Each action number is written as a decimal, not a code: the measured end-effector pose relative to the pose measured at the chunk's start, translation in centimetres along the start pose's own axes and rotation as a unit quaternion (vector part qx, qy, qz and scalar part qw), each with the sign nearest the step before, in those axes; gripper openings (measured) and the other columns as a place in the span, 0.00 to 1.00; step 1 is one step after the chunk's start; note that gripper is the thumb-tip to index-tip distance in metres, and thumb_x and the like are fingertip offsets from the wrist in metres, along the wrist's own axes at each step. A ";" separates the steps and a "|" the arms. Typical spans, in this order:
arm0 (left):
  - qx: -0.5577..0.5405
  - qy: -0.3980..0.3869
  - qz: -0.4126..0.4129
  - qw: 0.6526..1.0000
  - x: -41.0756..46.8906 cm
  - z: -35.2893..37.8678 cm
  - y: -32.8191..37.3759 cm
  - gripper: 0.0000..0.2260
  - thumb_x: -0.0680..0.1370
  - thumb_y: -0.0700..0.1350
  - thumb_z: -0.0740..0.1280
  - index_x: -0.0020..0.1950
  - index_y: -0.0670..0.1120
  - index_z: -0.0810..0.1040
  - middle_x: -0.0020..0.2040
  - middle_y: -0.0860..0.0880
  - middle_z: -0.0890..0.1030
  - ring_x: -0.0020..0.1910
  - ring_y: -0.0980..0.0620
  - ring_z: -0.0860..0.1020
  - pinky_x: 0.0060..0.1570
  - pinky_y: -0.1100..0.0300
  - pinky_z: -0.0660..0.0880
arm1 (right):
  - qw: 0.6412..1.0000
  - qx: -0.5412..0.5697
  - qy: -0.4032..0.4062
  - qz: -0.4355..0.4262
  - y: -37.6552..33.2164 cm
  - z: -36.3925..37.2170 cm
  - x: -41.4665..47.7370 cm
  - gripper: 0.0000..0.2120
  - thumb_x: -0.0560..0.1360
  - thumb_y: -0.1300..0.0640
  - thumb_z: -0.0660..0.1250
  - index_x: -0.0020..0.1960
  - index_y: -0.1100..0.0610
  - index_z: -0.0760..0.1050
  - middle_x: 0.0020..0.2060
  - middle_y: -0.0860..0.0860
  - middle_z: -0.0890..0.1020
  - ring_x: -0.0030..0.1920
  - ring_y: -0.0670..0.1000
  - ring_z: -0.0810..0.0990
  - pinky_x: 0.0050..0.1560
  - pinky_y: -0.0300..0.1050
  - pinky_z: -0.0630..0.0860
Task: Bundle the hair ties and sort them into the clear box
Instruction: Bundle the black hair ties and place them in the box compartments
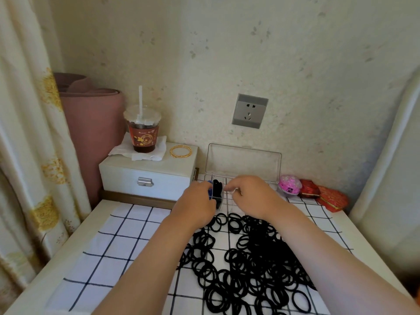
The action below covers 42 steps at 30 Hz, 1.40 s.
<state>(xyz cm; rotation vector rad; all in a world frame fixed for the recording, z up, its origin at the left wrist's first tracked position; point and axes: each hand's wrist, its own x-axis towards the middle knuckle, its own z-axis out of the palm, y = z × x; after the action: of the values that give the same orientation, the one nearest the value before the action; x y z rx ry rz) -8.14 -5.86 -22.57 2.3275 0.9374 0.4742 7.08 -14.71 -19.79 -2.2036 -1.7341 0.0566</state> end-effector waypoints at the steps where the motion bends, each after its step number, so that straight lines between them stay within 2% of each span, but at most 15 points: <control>1: 0.003 0.009 0.005 1.000 -0.2 0.0 0.2 0.16 0.80 0.45 0.63 0.67 0.51 0.72 0.65 0.49 0.73 0.60 0.50 0.75 0.59 0.58 0.72 | 1.000 0.003 0.003 0.007 0.0 -0.2 -0.7 0.15 0.78 0.61 0.61 0.59 0.50 0.83 0.57 0.46 0.84 0.56 0.47 0.81 0.60 0.44 0.76; 3: 0.020 0.000 0.026 0.999 -0.8 0.3 0.6 0.10 0.79 0.45 0.64 0.60 0.52 0.76 0.59 0.51 0.76 0.55 0.52 0.76 0.57 0.55 0.75 | 1.000 -0.006 -0.007 0.021 0.1 0.0 -2.2 0.14 0.79 0.58 0.62 0.55 0.47 0.84 0.54 0.43 0.85 0.54 0.44 0.82 0.58 0.43 0.77; 7: 0.061 -0.099 0.067 0.991 -2.4 1.3 1.5 0.06 0.78 0.47 0.65 0.51 0.54 0.81 0.51 0.54 0.81 0.50 0.53 0.78 0.53 0.54 0.78 | 0.996 -0.027 -0.065 0.057 0.6 0.5 -5.0 0.14 0.78 0.57 0.62 0.54 0.45 0.83 0.53 0.42 0.84 0.53 0.45 0.81 0.55 0.44 0.79; 11: 0.073 -0.162 0.105 0.979 -3.6 2.7 2.1 0.07 0.74 0.54 0.69 0.51 0.56 0.81 0.49 0.57 0.77 0.48 0.56 0.77 0.49 0.59 0.77 | 0.988 -0.025 -0.133 0.074 1.4 -0.3 -7.1 0.18 0.74 0.61 0.63 0.54 0.42 0.82 0.50 0.42 0.82 0.49 0.45 0.81 0.52 0.42 0.79; 14: 0.087 -0.182 0.126 0.971 -4.1 3.5 2.7 0.14 0.72 0.60 0.70 0.53 0.56 0.80 0.49 0.57 0.76 0.47 0.57 0.75 0.47 0.60 0.74 | 0.980 -0.041 -0.175 0.085 2.3 -0.8 -8.0 0.26 0.72 0.66 0.63 0.61 0.40 0.79 0.55 0.43 0.79 0.54 0.47 0.79 0.53 0.41 0.77; 18: 0.144 -0.176 0.140 0.964 -4.6 4.3 3.1 0.20 0.71 0.63 0.71 0.58 0.54 0.79 0.50 0.55 0.74 0.53 0.55 0.73 0.53 0.56 0.75 | 0.975 -0.049 -0.197 0.094 2.5 -1.0 -8.2 0.28 0.70 0.62 0.66 0.66 0.40 0.72 0.59 0.46 0.71 0.58 0.52 0.76 0.57 0.48 0.77; 21: 0.162 -0.153 0.129 0.966 -4.2 4.3 2.9 0.15 0.74 0.59 0.69 0.57 0.55 0.80 0.52 0.54 0.73 0.54 0.53 0.73 0.54 0.56 0.74 | 0.966 -0.058 -0.231 0.097 2.1 -0.6 -8.1 0.32 0.70 0.57 0.68 0.72 0.41 0.67 0.63 0.48 0.70 0.64 0.53 0.73 0.62 0.49 0.75; 23: 0.175 -0.140 0.110 0.968 -3.8 4.0 2.5 0.12 0.75 0.56 0.68 0.57 0.56 0.80 0.54 0.53 0.74 0.54 0.53 0.74 0.53 0.56 0.75 | 0.960 -0.088 -0.250 0.095 1.9 -0.2 -8.0 0.33 0.72 0.57 0.68 0.75 0.42 0.64 0.68 0.50 0.68 0.69 0.55 0.69 0.65 0.50 0.72; 28: 0.190 -0.119 0.066 0.972 -3.1 3.1 1.3 0.11 0.76 0.52 0.68 0.58 0.56 0.81 0.54 0.53 0.75 0.52 0.53 0.76 0.53 0.54 0.77 | 0.972 -0.128 -0.183 0.072 1.4 0.5 -7.4 0.25 0.75 0.59 0.68 0.70 0.42 0.73 0.66 0.50 0.76 0.66 0.54 0.73 0.65 0.46 0.70; 32: 0.198 -0.098 0.045 0.974 -2.9 2.1 1.1 0.14 0.73 0.54 0.66 0.58 0.59 0.79 0.55 0.56 0.78 0.56 0.54 0.75 0.56 0.54 0.76 | 0.985 -0.066 -0.142 0.074 1.6 0.6 -6.6 0.19 0.75 0.57 0.70 0.63 0.43 0.79 0.62 0.46 0.80 0.63 0.51 0.77 0.63 0.44 0.73; 34: 0.160 -0.073 0.026 0.984 -2.7 1.6 1.2 0.15 0.74 0.54 0.63 0.60 0.58 0.78 0.56 0.56 0.79 0.56 0.54 0.75 0.57 0.55 0.75 | 0.991 0.006 -0.109 0.083 1.7 0.3 -6.1 0.17 0.74 0.59 0.70 0.60 0.44 0.81 0.60 0.44 0.82 0.60 0.48 0.79 0.62 0.44 0.75; 36: 0.040 -0.063 -0.001 0.997 -2.6 1.4 1.5 0.15 0.76 0.51 0.63 0.63 0.57 0.76 0.56 0.57 0.78 0.56 0.57 0.76 0.55 0.59 0.73 | 0.985 0.113 -0.074 0.105 1.6 0.1 -5.8 0.16 0.72 0.61 0.71 0.56 0.45 0.83 0.54 0.44 0.84 0.55 0.45 0.81 0.60 0.43 0.78; 38: -0.084 -0.089 -0.024 0.992 -2.6 1.5 2.0 0.18 0.76 0.48 0.66 0.66 0.57 0.73 0.59 0.58 0.78 0.58 0.59 0.75 0.55 0.62 0.71 | 0.969 0.203 -0.050 0.127 1.5 -0.1 -5.8 0.16 0.71 0.63 0.71 0.54 0.45 0.84 0.47 0.44 0.86 0.47 0.43 0.83 0.54 0.42 0.81; 40: -0.150 -0.114 -0.030 0.982 -2.6 1.7 2.2 0.21 0.75 0.48 0.70 0.67 0.58 0.73 0.59 0.58 0.79 0.58 0.59 0.76 0.54 0.64 0.70 | 0.952 0.267 -0.031 0.145 1.3 -0.1 -5.8 0.16 0.72 0.64 0.72 0.52 0.45 0.83 0.42 0.46 0.85 0.39 0.43 0.83 0.48 0.44 0.83; 42: -0.182 -0.105 -0.039 0.977 -2.7 1.7 2.4 0.18 0.74 0.51 0.72 0.63 0.57 0.77 0.53 0.56 0.83 0.52 0.59 0.80 0.50 0.65 0.74 | 0.935 0.313 -0.017 0.165 1.1 -0.1 -5.7 0.13 0.72 0.63 0.73 0.51 0.47 0.82 0.41 0.49 0.85 0.33 0.46 0.82 0.38 0.43 0.83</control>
<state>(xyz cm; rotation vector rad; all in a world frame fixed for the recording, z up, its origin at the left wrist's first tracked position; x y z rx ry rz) -7.91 -9.88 -22.64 1.9571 0.7656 0.3264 6.64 -20.40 -21.01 -1.9665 -1.1178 0.6380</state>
